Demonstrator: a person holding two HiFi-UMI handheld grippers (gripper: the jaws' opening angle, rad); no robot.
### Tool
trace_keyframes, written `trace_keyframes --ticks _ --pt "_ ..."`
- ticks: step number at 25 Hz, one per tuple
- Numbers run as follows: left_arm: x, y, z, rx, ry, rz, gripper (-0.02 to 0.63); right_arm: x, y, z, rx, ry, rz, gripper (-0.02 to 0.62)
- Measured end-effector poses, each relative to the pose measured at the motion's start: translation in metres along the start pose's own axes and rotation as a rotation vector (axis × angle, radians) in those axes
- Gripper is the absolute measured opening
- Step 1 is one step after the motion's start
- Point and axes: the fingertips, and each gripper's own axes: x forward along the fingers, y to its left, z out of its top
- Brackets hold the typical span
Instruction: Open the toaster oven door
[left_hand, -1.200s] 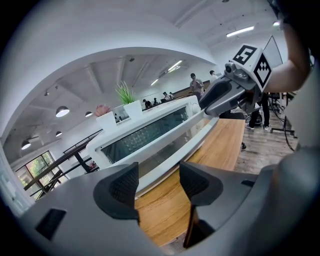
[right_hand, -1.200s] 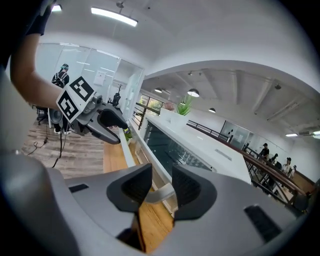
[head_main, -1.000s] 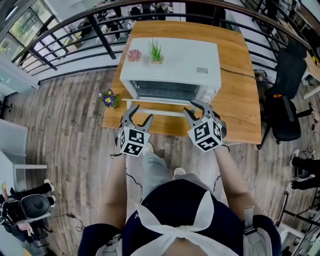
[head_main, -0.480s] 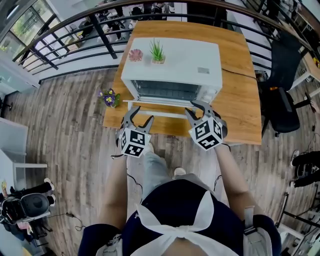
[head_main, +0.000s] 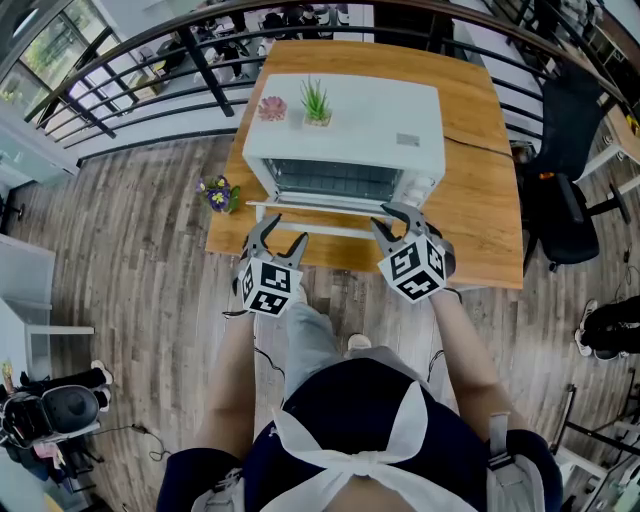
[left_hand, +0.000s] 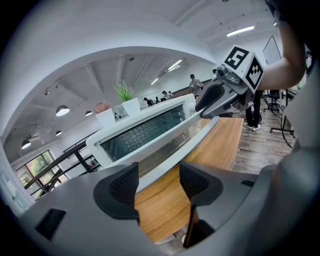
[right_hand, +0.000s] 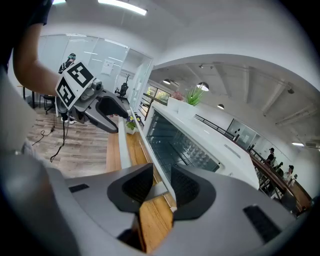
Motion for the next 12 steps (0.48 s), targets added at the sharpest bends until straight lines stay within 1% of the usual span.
trace_keyframes --ticks 12 --pt "-0.0045 -0.0069 -0.0073 -0.008 0.003 -0.012 0.258 -0.0037 0.0089 -0.0046 0.001 0.001 -0.010 0.115"
